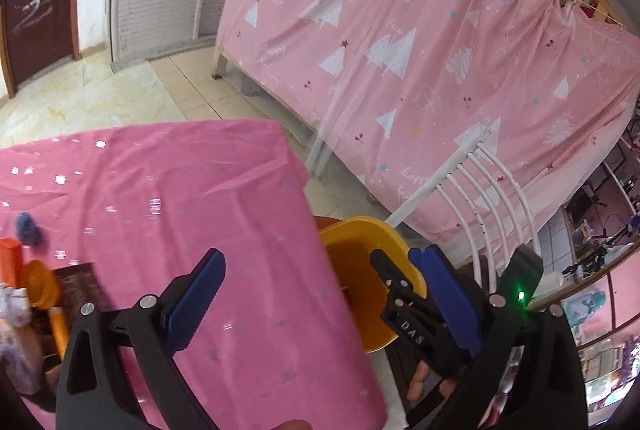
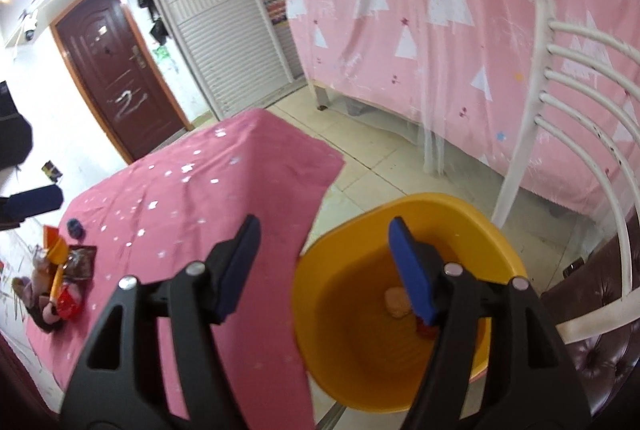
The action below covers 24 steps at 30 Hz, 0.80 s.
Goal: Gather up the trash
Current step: 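Open the left tool over the yellow bin to drop the paper ball, then grasp the green-purple cloth with the left tool while the right tool grasps the pink-black glove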
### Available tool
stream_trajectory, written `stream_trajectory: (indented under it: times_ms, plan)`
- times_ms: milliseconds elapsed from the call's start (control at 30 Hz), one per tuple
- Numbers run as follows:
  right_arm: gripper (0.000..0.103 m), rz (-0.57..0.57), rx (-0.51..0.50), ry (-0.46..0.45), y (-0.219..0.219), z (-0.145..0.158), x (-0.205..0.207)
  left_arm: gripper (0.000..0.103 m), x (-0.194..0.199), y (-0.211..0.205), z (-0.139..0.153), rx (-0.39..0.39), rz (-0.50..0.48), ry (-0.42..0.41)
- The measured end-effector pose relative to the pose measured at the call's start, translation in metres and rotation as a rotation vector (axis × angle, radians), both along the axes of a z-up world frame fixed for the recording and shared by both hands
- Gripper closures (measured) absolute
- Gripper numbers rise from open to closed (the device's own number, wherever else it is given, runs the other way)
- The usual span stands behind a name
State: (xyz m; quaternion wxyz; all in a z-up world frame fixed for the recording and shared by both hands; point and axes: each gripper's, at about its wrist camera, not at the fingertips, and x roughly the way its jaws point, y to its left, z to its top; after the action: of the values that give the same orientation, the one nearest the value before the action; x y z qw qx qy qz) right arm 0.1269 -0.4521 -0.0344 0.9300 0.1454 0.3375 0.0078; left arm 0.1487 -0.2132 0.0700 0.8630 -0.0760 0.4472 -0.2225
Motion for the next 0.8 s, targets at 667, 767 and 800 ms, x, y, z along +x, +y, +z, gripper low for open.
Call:
stream_trajectory:
  times_ms: [667, 767, 800]
  plan:
    - [0.039, 0.154, -0.054, -0.066, 0.068, 0.022, -0.009, 0.011, -0.031, 0.146, 0.008, 0.1, 0.183, -0.03]
    - [0.039, 0.182, -0.051, -0.071, 0.076, 0.024, -0.011, 0.011, -0.032, 0.166, 0.006, 0.096, 0.212, -0.017]
    - [0.039, 0.191, -0.05, -0.071, 0.079, 0.024, -0.011, 0.011, -0.034, 0.172, 0.006, 0.098, 0.221, -0.015]
